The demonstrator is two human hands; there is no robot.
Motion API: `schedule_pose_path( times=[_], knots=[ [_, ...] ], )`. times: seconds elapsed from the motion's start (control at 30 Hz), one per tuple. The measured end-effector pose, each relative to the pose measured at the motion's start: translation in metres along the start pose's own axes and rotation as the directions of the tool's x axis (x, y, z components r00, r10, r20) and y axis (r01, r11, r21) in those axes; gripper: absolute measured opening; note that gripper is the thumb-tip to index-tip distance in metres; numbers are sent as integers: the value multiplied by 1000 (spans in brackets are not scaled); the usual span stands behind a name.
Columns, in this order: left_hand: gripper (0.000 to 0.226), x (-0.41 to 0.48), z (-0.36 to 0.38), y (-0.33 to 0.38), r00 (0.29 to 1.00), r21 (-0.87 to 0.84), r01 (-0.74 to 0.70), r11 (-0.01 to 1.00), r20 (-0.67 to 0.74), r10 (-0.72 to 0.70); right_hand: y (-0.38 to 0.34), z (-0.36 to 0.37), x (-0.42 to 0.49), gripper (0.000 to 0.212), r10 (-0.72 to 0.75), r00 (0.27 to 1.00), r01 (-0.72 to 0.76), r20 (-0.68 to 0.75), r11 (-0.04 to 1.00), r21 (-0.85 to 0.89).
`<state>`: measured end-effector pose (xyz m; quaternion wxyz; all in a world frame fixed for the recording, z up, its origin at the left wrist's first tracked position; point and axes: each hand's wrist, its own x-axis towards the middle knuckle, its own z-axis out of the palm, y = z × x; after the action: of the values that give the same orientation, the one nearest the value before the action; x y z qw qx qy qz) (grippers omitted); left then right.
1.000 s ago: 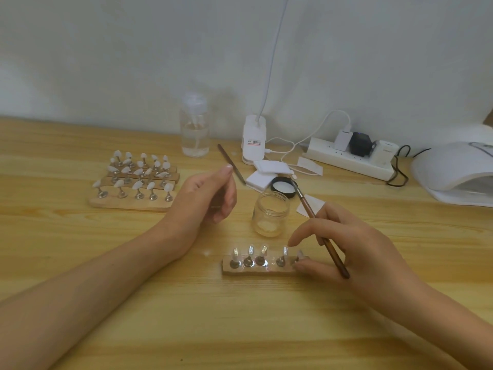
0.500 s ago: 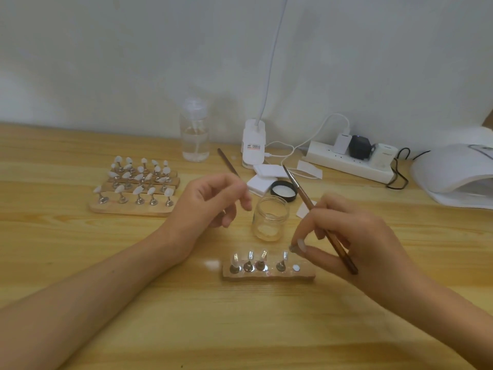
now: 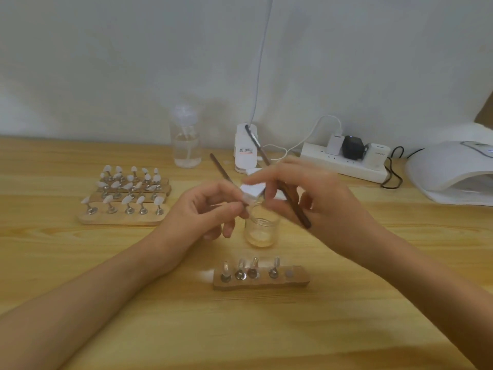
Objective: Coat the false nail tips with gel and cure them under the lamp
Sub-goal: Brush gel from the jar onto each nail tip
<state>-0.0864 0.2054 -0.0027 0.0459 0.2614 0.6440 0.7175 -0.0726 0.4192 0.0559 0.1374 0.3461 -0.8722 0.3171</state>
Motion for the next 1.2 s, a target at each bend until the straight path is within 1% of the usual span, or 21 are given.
schedule_pose_path(
  times=[0.07, 0.13, 0.2, 0.27, 0.33, 0.47, 0.57, 0.67, 0.9, 1.03, 1.13, 1.2],
  knots=[
    [8, 2, -2, -1, 998, -60, 12, 998, -64, -16, 5, -12, -1, 27, 62, 996, -50, -63, 983, 177],
    [6, 3, -3, -2, 994, -95, 21, 995, -103, -31, 11, -24, -4, 31, 141, 977, -77, -161, 934, 348],
    [4, 4, -2, -4, 992, -94, 30, 995, -123, -41, 16, -33, -8, 32, 193, 954, -84, -228, 906, 416],
    [5, 5, -2, -5, 989, -82, 42, 996, -136, -52, 21, -36, -9, 29, 226, 945, -110, -239, 902, 418],
    [5, 6, -2, -7, 986, -79, 52, 995, -152, -64, 24, -33, -9, 24, 253, 943, -148, -216, 900, 410],
    [11, 6, -3, -8, 987, -92, 60, 994, -141, -73, 28, -18, -9, 16, 267, 958, -212, -103, 904, 371],
    [14, 7, -4, -10, 989, -67, 73, 995, -122, -81, 30, -9, -10, 11, 273, 961, -241, -42, 902, 358],
    [14, 7, -4, -11, 990, -36, 84, 996, -110, -87, 31, -4, -11, 9, 271, 962, -244, -30, 903, 354],
    [16, 7, -5, -11, 991, -32, 83, 996, -104, -86, 34, 5, -14, 11, 260, 966, -239, -5, 896, 375],
    [16, 7, -4, -10, 991, -21, 87, 996, -103, -89, 36, 0, -13, 11, 254, 966, -217, -40, 887, 407],
    [14, 7, -2, -10, 990, 30, 90, 996, -114, -86, 37, -8, -12, 15, 249, 958, -158, -139, 869, 470],
    [10, 6, -1, -11, 988, 92, 94, 991, -134, -81, 40, -11, -12, 20, 274, 942, -133, -197, 838, 529]
  ],
)
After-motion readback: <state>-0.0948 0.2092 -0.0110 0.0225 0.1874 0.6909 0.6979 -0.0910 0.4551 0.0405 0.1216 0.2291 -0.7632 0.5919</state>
